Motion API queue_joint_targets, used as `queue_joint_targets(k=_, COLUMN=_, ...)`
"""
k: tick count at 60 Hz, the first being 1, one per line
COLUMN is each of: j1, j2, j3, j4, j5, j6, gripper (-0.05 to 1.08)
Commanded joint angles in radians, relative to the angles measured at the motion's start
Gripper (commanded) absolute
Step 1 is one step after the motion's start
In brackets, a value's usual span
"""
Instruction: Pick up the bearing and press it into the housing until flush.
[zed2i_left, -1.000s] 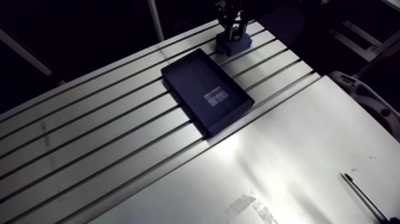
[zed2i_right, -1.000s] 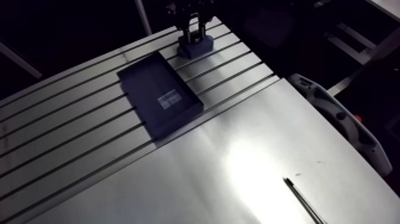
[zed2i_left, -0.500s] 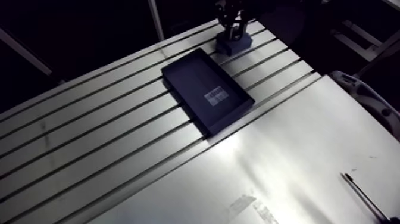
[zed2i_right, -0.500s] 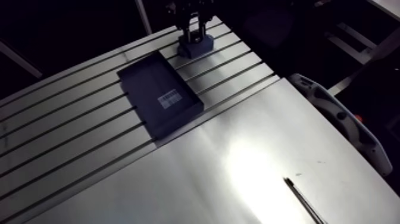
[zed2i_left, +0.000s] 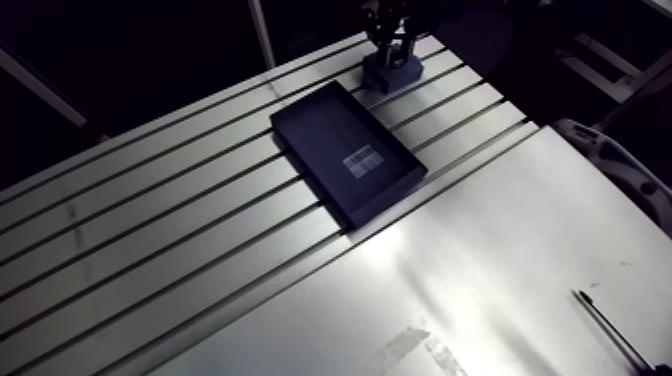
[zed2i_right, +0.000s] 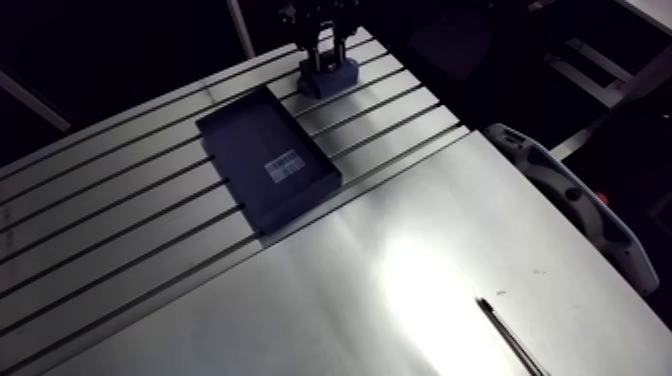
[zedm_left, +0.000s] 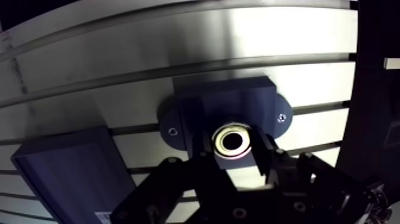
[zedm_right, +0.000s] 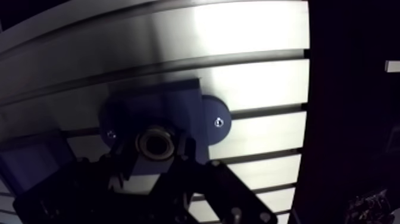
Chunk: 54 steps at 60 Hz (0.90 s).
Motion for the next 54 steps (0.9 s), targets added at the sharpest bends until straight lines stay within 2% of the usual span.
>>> queue_joint_targets(k=1, j1=0.001, j2=0.0, j3=0.002, j4=0.0, j5=0.0, j6=0.0, gripper=1.01)
queue_joint_targets(k=54, j1=0.001, j2=0.0, j3=0.0, j4=0.0, j5=-0.002, j6=-0.003, gripper=1.0)
